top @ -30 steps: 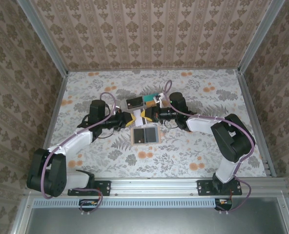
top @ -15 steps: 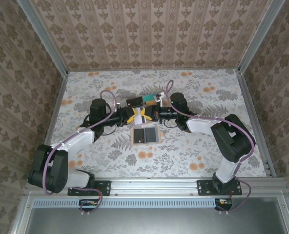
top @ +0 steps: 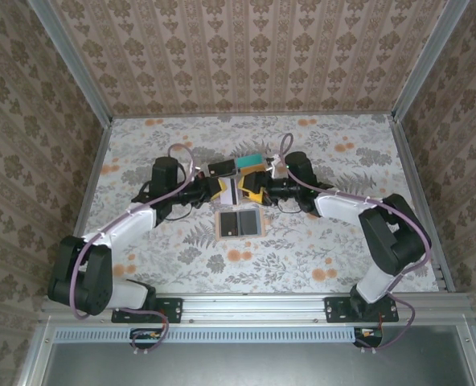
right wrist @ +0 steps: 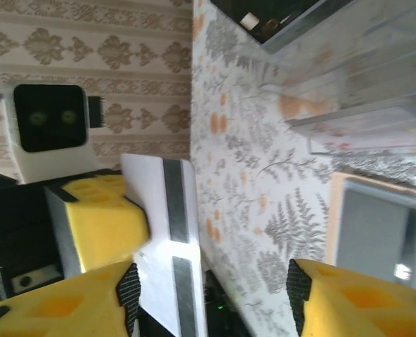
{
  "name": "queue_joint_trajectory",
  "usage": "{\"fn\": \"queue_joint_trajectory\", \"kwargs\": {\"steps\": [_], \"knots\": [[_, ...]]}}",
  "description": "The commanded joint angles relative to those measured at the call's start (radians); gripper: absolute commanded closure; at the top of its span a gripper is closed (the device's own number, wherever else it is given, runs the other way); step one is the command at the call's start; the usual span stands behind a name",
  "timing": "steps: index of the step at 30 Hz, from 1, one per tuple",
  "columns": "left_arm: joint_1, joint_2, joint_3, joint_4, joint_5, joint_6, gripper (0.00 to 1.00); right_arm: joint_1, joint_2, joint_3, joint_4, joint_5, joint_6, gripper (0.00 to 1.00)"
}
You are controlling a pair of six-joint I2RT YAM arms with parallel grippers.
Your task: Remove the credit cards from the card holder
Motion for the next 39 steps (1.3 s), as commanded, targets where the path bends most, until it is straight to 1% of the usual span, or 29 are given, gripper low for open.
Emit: {"fn": "queue_joint_trajectory", "kwargs": {"steps": [1, 2, 3, 4, 6, 8, 10, 12, 16, 18, 21, 23, 29, 34, 39], "knots": [[-0.050, 0.022, 0.147, -0.316, -0.189, 0.352, 1.00, -0.022, -0.059, 0.009, -0.212, 0.085, -0.167, 0.27], [-0.060, 0.038, 0.187, -0.364, -0.225, 0.412, 1.00, -0.030, -0.067, 0.006, -0.231, 0.097, -0.186, 0.23], [-0.096, 0.058, 0.225, -0.404, -0.251, 0.470, 1.00, -0.039, -0.076, 0.004, -0.255, 0.112, -0.204, 0.20], [-0.110, 0.081, 0.258, -0.433, -0.271, 0.515, 1.00, -0.052, -0.088, -0.001, -0.275, 0.129, -0.224, 0.16], [-0.135, 0.110, 0.310, -0.458, -0.296, 0.621, 1.00, -0.078, -0.111, -0.015, -0.304, 0.156, -0.258, 0.12], [-0.165, 0.117, 0.335, -0.447, -0.333, 0.729, 1.00, -0.109, -0.137, -0.035, -0.307, 0.156, -0.277, 0.09], [-0.181, 0.141, 0.397, -0.493, -0.382, 0.826, 1.00, -0.146, -0.162, -0.049, -0.324, 0.153, -0.300, 0.06], [-0.181, 0.185, 0.476, -0.580, -0.443, 0.889, 1.00, -0.177, -0.180, -0.055, -0.346, 0.145, -0.322, 0.01], [-0.187, 0.282, 0.608, -0.704, -0.549, 1.031, 1.00, -0.222, -0.208, -0.065, -0.370, 0.123, -0.368, 0.00], [-0.187, 0.328, 0.665, -0.762, -0.576, 1.099, 1.00, -0.232, -0.216, -0.066, -0.387, 0.117, -0.386, 0.01], [-0.213, 0.350, 0.680, -0.773, -0.618, 1.263, 1.00, -0.242, -0.223, -0.070, -0.401, 0.124, -0.398, 0.00], [-0.220, 0.353, 0.677, -0.772, -0.618, 1.349, 1.00, -0.249, -0.221, -0.075, -0.405, 0.124, -0.400, 0.00], [-0.224, 0.391, 0.697, -0.847, -0.527, 1.559, 1.00, -0.256, -0.204, -0.078, -0.405, 0.121, -0.395, 0.00], [-0.224, 0.467, 0.779, -0.958, -0.502, 1.634, 1.00, -0.255, -0.204, -0.077, -0.410, 0.120, -0.395, 0.00], [-0.225, 0.525, 0.838, -1.036, -0.503, 1.675, 1.00, -0.255, -0.203, -0.072, -0.426, 0.121, -0.391, 0.00]]}}
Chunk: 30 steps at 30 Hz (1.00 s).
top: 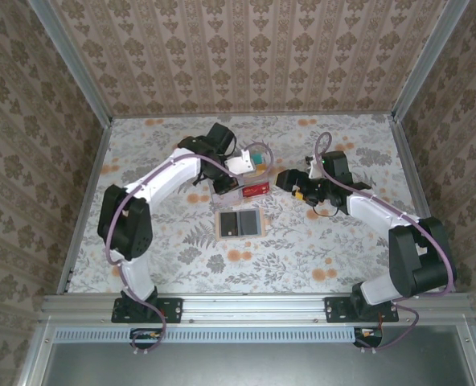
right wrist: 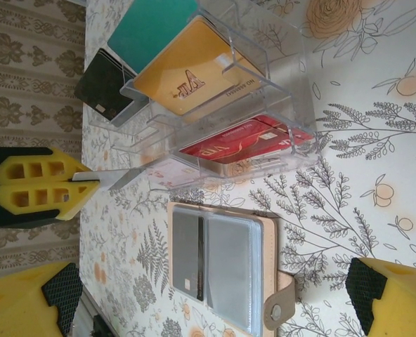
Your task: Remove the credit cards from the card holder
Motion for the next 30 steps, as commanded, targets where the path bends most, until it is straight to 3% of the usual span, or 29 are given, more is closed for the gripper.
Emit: {"fn": "queue_joint_trajectory", "kwargs": {"steps": [1, 13, 19, 30], "knots": [[-0.002, 0.028, 0.045, -0.110, 0.026, 0.083, 1.00, -0.004, -0.007, -0.003, -0.032, -0.010, -0.015, 0.00], [0.002, 0.106, 0.075, -0.119, -0.003, 0.133, 1.00, -0.004, -0.008, -0.004, -0.042, -0.018, -0.005, 0.00], [0.003, 0.147, 0.083, -0.121, -0.074, 0.145, 1.00, -0.004, -0.014, -0.004, -0.050, -0.016, -0.005, 0.00], [0.011, 0.132, 0.085, -0.106, -0.084, 0.145, 1.00, -0.005, -0.013, 0.000, -0.049, -0.023, 0.003, 0.00]]}}
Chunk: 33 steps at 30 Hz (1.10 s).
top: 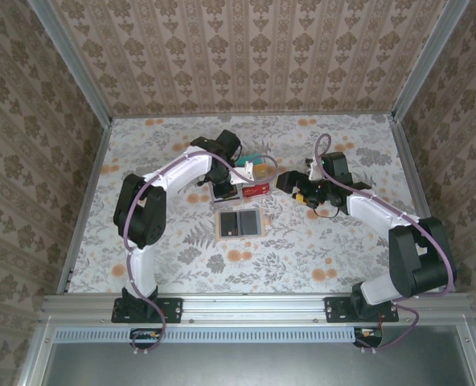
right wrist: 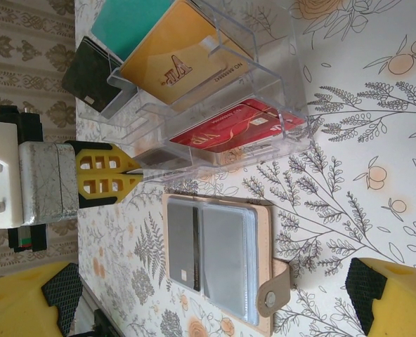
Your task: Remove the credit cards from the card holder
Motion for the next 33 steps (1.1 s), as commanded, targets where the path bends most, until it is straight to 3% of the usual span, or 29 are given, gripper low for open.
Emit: {"fn": "queue_joint_trajectory", "kwargs": {"steps": [1, 14, 33], "knots": [[0.012, -0.021, 0.025, -0.011, -0.010, 0.033, 1.00, -0.004, -0.012, -0.001, -0.017, -0.020, 0.002, 0.00], [0.029, -0.061, 0.000, 0.010, 0.052, 0.013, 1.00, -0.004, -0.003, -0.002, -0.006, -0.027, 0.009, 0.00], [0.020, 0.017, 0.010, 0.037, 0.007, 0.009, 0.98, -0.004, -0.006, -0.011, 0.007, -0.033, 0.018, 0.00]]}}
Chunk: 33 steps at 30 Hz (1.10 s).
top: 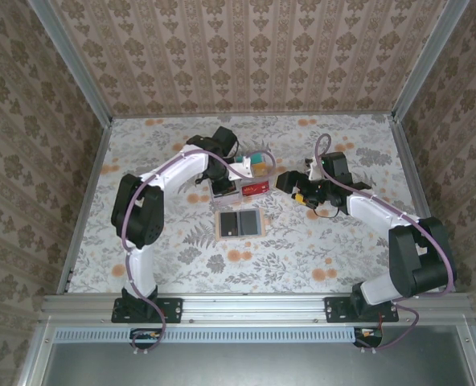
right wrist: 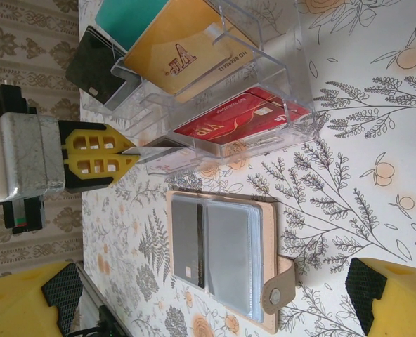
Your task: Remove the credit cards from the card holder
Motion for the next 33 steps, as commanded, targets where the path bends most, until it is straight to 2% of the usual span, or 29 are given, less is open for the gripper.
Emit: {"fn": "queue_joint_trajectory", "kwargs": {"steps": [1, 8, 15, 20, 25, 28, 30, 33], "knots": [[-0.004, 0.029, 0.014, -0.006, 0.002, 0.007, 0.97, -0.005, -0.008, -0.013, 0.008, -0.018, 0.012, 0.00], [-0.002, 0.047, 0.020, -0.021, -0.022, -0.002, 0.91, -0.005, -0.018, -0.013, -0.004, -0.014, 0.008, 0.00], [0.002, 0.034, 0.058, -0.053, -0.031, -0.029, 0.73, -0.004, -0.022, -0.008, 0.001, -0.032, 0.004, 0.00], [0.008, -0.022, 0.089, -0.047, -0.024, -0.090, 0.65, -0.001, -0.031, -0.007, -0.012, -0.019, 0.001, 0.01], [0.013, -0.147, 0.031, 0.046, -0.031, -0.196, 0.51, 0.049, -0.051, 0.022, -0.098, 0.069, -0.039, 0.02], [0.013, -0.260, -0.090, 0.191, -0.143, -0.291, 0.45, 0.122, -0.055, 0.063, -0.188, 0.180, -0.068, 0.06], [0.015, -0.336, -0.196, 0.304, -0.249, -0.356, 0.35, 0.180, -0.055, 0.087, -0.242, 0.263, -0.080, 0.09], [0.027, -0.433, -0.323, 0.392, -0.349, -0.469, 0.28, 0.277, -0.033, 0.126, -0.298, 0.358, -0.092, 0.13]]}}
